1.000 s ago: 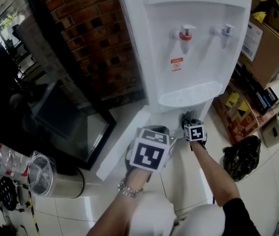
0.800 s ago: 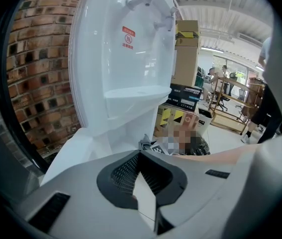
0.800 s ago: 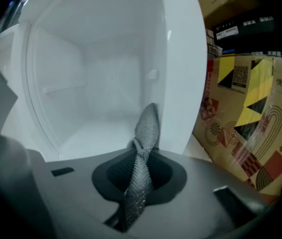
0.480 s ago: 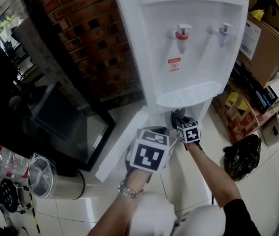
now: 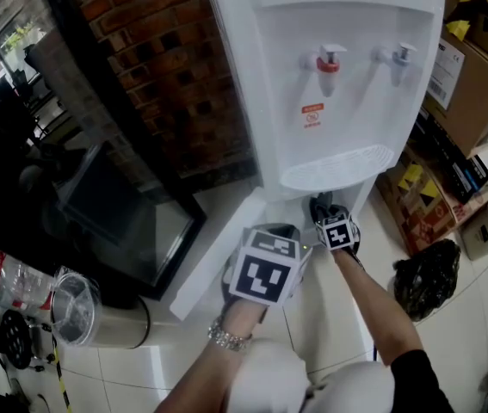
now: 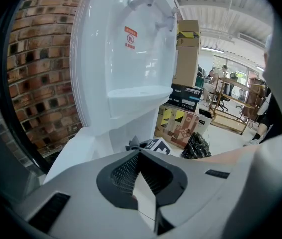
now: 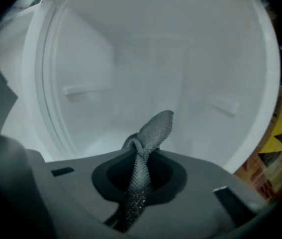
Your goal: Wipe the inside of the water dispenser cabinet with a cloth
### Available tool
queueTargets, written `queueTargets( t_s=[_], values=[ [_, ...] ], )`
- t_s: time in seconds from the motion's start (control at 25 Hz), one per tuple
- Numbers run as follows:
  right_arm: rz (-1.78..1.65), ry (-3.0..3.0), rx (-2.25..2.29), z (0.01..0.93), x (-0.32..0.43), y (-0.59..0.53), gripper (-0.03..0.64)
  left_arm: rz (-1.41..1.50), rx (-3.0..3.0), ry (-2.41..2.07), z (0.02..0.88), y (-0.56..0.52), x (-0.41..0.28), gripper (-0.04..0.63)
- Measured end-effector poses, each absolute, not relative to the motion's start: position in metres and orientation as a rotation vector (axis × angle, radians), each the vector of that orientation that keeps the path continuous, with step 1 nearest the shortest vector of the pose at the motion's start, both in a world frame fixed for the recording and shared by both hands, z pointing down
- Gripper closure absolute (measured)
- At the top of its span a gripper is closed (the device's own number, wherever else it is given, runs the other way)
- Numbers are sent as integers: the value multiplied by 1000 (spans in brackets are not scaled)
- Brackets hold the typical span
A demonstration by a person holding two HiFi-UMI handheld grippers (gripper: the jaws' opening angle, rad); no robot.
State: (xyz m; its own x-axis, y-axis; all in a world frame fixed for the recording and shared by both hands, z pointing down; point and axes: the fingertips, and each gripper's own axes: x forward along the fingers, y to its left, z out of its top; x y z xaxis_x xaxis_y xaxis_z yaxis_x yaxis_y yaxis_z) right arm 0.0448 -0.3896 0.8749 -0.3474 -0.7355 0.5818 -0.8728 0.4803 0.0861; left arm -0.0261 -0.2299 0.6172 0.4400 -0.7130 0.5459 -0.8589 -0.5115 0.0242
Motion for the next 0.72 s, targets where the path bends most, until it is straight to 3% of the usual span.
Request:
queueTargets(
  t_s=[0.28,0.72],
  values=[
    [402,-2128,1493,868,93,-404,586,698,2404,-1335,619,-231,-20,594],
    [307,-2397,1148,855,-36,-377,588,702,2386,-1352,621,-233,-26,594]
  ],
)
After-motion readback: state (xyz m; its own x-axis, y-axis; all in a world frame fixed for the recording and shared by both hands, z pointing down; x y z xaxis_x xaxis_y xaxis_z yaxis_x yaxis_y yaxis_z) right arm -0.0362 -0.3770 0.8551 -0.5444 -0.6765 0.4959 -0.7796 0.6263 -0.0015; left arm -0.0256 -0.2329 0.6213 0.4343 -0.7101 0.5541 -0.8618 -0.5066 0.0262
